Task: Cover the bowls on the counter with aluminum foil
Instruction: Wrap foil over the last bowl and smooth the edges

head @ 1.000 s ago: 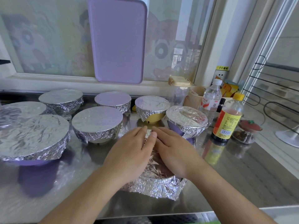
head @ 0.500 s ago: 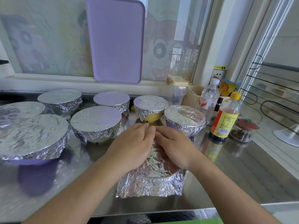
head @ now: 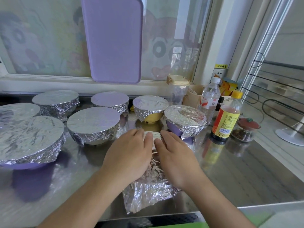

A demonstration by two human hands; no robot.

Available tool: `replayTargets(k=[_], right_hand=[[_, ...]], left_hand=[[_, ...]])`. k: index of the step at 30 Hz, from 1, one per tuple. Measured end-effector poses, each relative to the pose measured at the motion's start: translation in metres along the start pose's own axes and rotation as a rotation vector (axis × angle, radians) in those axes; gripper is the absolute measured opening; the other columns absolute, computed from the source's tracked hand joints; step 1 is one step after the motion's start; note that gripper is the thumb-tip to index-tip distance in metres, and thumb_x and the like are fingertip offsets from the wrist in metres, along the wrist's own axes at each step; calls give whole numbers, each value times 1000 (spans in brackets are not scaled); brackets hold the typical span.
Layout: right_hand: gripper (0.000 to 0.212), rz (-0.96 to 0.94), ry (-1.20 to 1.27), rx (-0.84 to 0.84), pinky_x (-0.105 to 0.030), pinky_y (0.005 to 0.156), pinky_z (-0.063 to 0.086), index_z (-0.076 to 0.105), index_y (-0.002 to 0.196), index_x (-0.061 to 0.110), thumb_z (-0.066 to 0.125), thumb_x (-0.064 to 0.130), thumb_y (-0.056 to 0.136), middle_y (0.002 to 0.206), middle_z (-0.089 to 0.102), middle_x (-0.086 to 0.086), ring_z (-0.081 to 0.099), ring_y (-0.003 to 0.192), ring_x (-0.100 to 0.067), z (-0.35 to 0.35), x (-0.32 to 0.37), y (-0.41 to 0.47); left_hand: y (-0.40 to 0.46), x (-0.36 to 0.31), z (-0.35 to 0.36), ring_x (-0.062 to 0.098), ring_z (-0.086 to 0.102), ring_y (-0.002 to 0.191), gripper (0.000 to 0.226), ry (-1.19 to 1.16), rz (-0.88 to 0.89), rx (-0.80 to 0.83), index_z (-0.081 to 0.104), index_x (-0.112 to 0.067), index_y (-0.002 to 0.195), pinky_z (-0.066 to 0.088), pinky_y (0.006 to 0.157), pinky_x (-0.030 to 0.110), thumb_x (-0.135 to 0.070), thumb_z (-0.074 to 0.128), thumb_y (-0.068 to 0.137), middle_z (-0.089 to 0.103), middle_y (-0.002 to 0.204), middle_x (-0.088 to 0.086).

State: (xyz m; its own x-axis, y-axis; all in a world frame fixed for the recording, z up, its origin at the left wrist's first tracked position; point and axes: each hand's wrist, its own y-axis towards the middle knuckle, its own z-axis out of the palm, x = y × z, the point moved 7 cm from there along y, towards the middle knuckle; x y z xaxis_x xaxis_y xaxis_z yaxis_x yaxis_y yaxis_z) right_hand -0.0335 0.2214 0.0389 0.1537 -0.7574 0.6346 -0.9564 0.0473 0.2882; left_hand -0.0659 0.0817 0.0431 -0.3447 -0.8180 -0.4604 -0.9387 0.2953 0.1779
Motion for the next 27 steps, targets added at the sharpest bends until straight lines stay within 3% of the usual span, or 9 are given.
replayTargets(k=[3,6,8,10,14,17,20,23,27], right_hand=[[28,-31,86,106,-22,89,40,65,120,21,45,37,111,121,63,14,51,111,-2,-10,3,1],[28,-119,71,183,-10,93,40,66,132,32,49,37,110,126,64,21,57,116,3,-12,3,9],[28,-193,67,214,-12,96,40,66,135,32,52,32,110,124,66,21,58,117,3,-12,9,13],[28,-242,12,176,-14,98,41,66,134,27,53,29,109,125,66,17,58,115,3,-15,12,15],[25,-141,-250,-12,-31,90,42,57,123,16,47,34,109,127,58,1,54,115,-18,-22,10,3],[37,61,-109,110,-33,92,36,49,134,13,42,40,109,139,52,-4,48,120,-17,-5,5,-8],[47,132,-36,172,-38,109,36,45,145,17,40,46,108,152,44,0,42,138,-20,5,-2,-5],[22,144,44,187,-37,91,39,49,106,28,41,48,108,125,57,7,53,114,-17,2,-6,4],[22,101,163,197,-11,72,43,60,119,33,44,45,111,115,62,13,62,89,10,-7,-4,7]], left_hand=[[-6,0,-14,30,61,99,35,-123,-55,-111,58,-17,114,54,84,45,-45,38,108,61,107,3],[0,-6,-15,26,61,101,38,-57,-32,-16,50,-23,102,51,89,44,-49,24,111,60,102,1],[3,-13,-16,19,61,115,43,-41,10,57,59,-27,117,48,100,40,-48,21,113,65,122,-6],[4,-13,-15,14,60,121,50,-57,38,78,62,-30,131,46,99,33,-49,20,113,64,132,-10],[1,-8,-13,14,65,88,57,-48,40,-27,64,-17,98,53,80,37,-47,18,113,68,98,2],[-4,-4,-17,9,55,70,50,-85,-7,-108,52,-18,79,40,60,29,-40,22,113,55,76,-2],[-7,-5,-16,19,60,90,44,-96,-22,-91,58,-15,92,48,79,37,-34,24,113,62,93,-2],[-10,1,-19,11,53,103,52,-210,-98,-58,64,-11,125,33,86,27,-42,24,114,65,123,1],[-14,3,-21,6,44,97,39,-291,-94,-28,60,-28,116,35,75,24,-47,26,112,50,110,-11]])
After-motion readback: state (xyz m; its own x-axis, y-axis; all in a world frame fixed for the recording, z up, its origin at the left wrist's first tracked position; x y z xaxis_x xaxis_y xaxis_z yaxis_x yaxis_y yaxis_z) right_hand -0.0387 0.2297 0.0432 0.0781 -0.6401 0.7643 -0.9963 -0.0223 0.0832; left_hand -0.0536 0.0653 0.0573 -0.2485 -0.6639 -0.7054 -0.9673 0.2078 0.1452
